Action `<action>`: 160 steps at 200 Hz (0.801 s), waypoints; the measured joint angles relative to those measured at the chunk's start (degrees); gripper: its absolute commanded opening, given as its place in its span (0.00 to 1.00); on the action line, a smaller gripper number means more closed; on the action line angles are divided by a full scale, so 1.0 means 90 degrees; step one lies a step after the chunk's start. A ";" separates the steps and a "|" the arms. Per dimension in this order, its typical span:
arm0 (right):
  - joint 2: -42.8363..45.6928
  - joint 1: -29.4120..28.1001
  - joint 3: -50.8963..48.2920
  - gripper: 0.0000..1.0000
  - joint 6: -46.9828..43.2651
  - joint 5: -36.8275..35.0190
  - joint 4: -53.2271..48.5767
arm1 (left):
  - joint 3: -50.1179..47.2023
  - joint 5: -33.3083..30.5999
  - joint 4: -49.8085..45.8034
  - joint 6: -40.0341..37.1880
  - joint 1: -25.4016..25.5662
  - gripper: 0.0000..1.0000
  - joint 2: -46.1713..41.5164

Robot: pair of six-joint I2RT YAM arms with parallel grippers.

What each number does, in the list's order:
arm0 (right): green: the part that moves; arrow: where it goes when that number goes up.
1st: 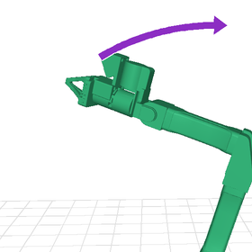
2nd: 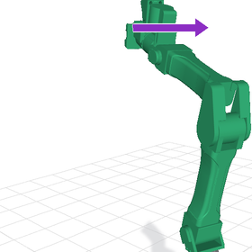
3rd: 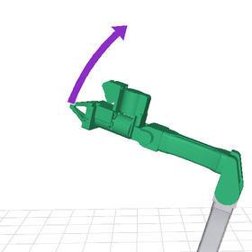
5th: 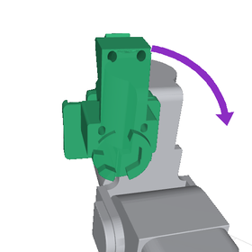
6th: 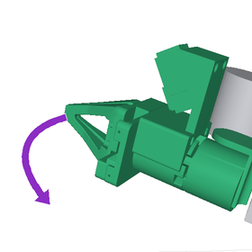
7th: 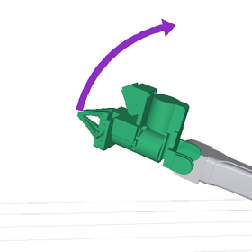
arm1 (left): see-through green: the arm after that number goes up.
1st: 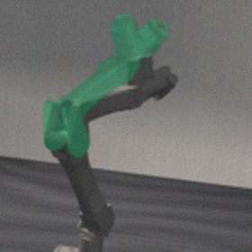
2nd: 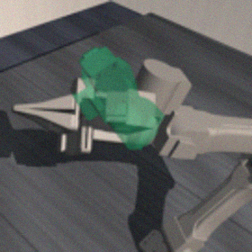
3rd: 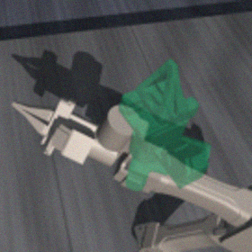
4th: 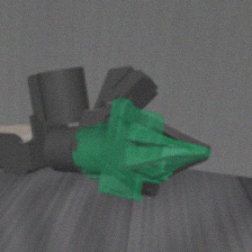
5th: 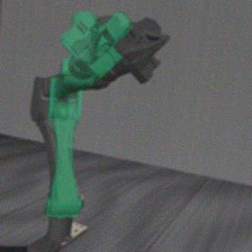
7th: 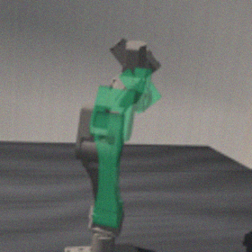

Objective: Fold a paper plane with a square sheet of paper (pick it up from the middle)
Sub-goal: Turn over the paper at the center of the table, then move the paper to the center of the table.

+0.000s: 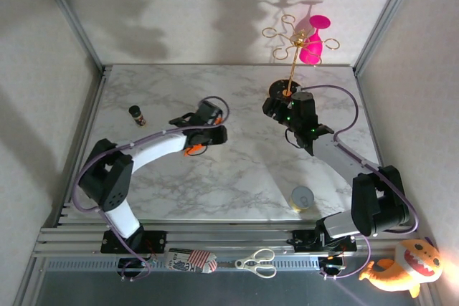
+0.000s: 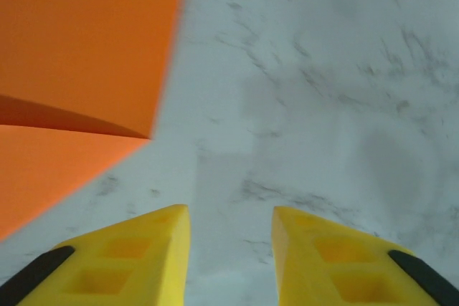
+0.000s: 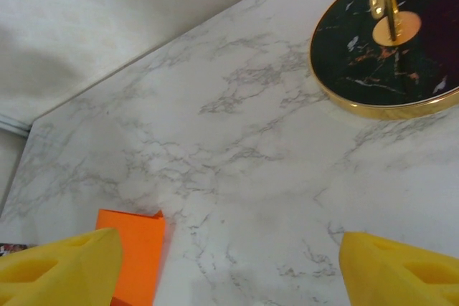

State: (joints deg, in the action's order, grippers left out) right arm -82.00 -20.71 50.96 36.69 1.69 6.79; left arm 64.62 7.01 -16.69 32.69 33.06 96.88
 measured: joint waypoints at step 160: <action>-0.0427 0.0000 -0.0083 0.78 0.0328 0.0678 0.0223 | -0.0729 0.0709 0.1297 0.0223 -0.1302 0.24 0.0974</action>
State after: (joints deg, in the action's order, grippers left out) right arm -85.84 -20.71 50.22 39.64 7.79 8.80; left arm 58.06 13.39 -5.02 34.70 21.34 105.65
